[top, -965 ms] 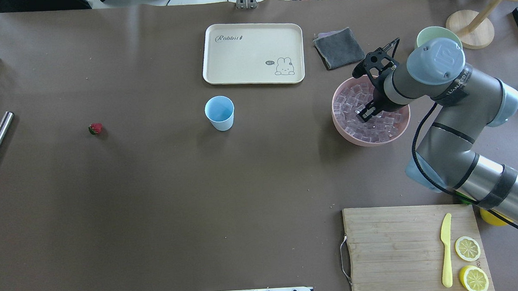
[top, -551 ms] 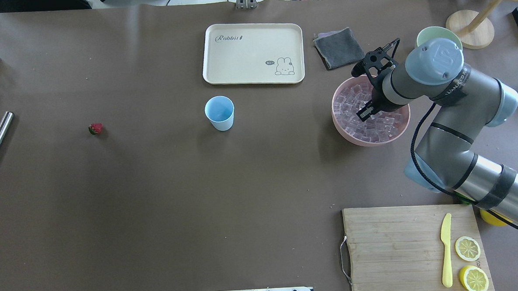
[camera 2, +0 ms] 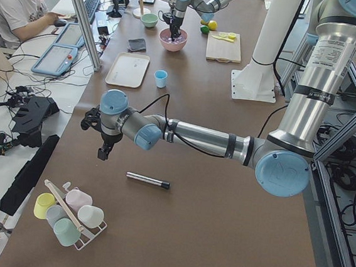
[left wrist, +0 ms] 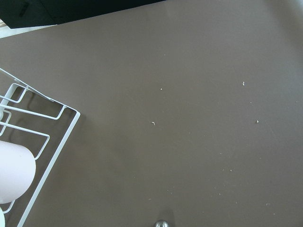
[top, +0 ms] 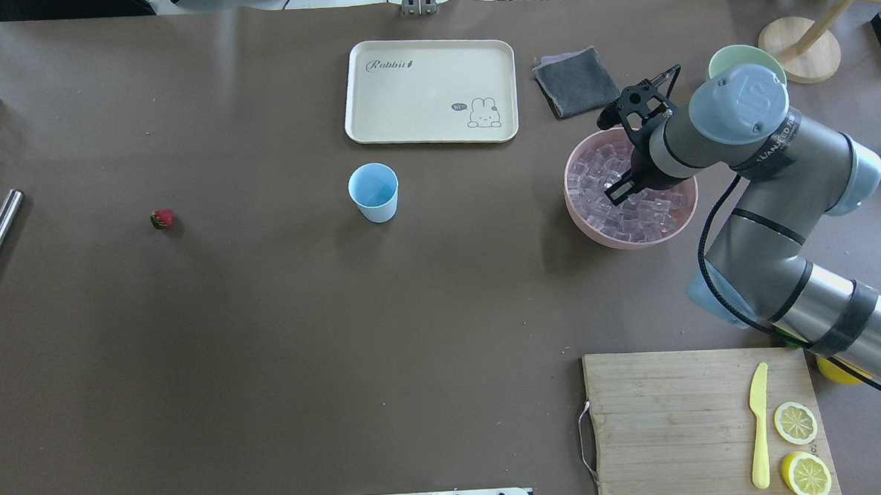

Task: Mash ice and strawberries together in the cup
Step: 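Lower the right gripper into the bowl and grasp an ice cube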

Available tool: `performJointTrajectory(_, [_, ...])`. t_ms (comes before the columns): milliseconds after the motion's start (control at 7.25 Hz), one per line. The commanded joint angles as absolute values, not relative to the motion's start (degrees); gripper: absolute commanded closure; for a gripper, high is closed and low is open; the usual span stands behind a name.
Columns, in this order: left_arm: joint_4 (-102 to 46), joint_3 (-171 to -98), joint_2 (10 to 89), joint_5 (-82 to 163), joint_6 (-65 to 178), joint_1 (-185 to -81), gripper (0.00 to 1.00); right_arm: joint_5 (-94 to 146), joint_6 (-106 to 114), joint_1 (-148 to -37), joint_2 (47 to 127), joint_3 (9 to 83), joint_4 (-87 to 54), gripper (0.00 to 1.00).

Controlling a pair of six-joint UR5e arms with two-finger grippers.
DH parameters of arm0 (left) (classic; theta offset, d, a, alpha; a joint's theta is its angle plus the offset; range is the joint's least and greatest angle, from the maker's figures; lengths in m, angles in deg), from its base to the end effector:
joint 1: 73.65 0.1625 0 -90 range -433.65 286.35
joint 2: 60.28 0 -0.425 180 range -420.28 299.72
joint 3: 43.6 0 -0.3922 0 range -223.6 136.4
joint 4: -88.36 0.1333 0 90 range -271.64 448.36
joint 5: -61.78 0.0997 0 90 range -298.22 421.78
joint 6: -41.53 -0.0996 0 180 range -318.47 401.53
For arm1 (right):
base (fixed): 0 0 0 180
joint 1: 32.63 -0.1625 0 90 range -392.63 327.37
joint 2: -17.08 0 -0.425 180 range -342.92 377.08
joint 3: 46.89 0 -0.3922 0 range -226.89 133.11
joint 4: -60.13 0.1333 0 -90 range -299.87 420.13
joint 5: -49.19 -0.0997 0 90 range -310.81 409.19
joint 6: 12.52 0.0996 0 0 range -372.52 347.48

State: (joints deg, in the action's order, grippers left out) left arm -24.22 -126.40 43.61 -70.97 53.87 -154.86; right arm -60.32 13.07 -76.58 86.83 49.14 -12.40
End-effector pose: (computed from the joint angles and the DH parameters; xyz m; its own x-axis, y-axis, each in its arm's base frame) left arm 0.0290 -0.6171 0.5444 0.6879 0.2458 -0.6829 0.0140 0.9362 0.3511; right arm -0.3882 -0.5132 0.3865 0.6647 -0.5401 0.5163 0.2583 0.8145 0.5195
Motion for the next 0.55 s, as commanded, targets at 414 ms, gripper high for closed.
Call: performJointTrajectory(414, [-25.45, -126.31, 42.99, -70.93, 53.83, -154.77, 0.03, -60.23, 12.45, -77.19, 86.51, 49.26, -12.73, 0.29])
